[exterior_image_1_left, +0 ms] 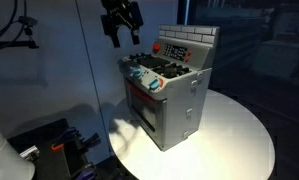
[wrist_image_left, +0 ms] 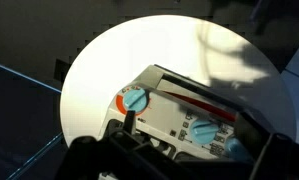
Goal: Press the top right orange button on the stove
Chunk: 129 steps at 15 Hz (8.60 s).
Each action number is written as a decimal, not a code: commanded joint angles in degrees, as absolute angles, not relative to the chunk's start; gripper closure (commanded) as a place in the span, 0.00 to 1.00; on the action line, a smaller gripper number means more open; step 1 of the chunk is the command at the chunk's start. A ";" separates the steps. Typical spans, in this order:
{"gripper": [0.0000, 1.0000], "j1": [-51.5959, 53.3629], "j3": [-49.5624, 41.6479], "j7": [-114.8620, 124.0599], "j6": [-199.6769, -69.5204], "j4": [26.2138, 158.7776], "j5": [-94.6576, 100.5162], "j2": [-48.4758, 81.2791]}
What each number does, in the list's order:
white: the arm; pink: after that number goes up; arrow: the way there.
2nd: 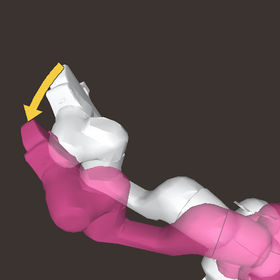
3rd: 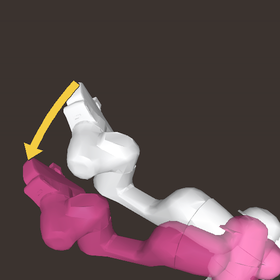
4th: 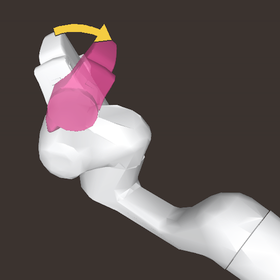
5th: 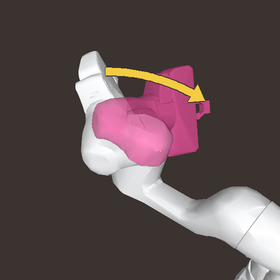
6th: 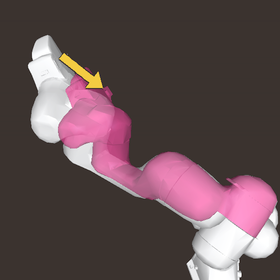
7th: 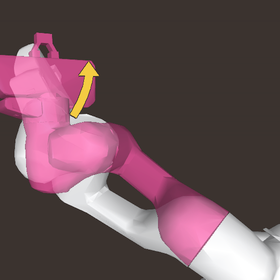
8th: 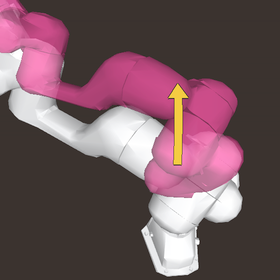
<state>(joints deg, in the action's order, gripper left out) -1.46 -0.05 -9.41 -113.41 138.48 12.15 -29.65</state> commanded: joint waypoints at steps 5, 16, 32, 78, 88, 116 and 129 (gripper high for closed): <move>0.00 -0.88 -0.52 -9.19 -113.19 138.18 12.39 -29.67; 0.00 -1.50 -0.62 -7.63 -113.68 136.27 12.57 -27.81; 0.00 -4.34 -4.05 -0.64 -119.90 124.21 9.29 -15.45; 0.00 -5.45 -5.88 8.22 -138.36 111.92 3.79 6.65; 0.00 -5.46 -5.79 7.61 -141.12 110.87 2.50 8.62; 0.00 -5.74 -5.82 6.40 -142.77 108.55 0.58 11.28; 0.00 -5.86 -5.61 5.29 -142.13 109.52 -0.54 10.25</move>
